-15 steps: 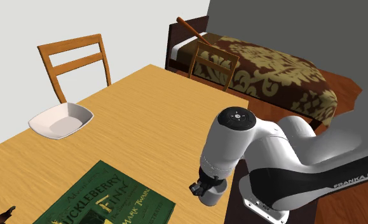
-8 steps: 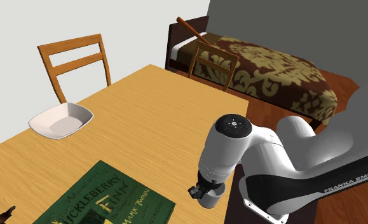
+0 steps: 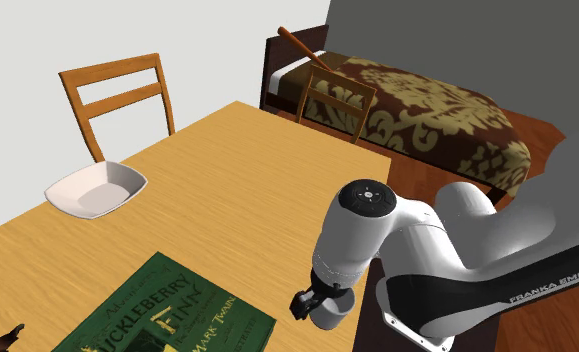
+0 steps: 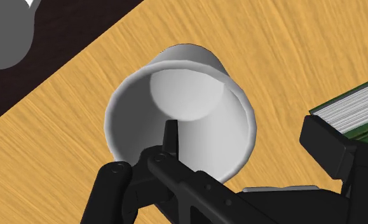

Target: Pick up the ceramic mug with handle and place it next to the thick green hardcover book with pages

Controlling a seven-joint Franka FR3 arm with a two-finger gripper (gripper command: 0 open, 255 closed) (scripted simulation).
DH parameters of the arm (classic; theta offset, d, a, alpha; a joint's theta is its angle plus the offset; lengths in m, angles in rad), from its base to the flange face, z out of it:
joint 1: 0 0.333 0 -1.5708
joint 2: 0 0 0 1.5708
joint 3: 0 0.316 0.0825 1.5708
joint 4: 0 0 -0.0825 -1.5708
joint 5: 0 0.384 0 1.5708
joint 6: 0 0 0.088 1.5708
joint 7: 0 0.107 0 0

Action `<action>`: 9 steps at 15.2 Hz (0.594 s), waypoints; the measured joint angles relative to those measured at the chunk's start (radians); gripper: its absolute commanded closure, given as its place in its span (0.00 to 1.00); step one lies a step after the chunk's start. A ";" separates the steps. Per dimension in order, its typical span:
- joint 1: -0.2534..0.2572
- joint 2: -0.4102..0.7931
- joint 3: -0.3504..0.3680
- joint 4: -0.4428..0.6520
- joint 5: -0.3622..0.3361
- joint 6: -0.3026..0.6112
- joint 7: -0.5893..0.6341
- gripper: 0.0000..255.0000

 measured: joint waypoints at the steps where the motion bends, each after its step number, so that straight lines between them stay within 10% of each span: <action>1: 0.000 0.000 0.000 0.000 0.000 0.000 0.000 0.00; 9: 0.007 -0.119 -0.062 0.067 -0.038 -0.184 0.001 0.00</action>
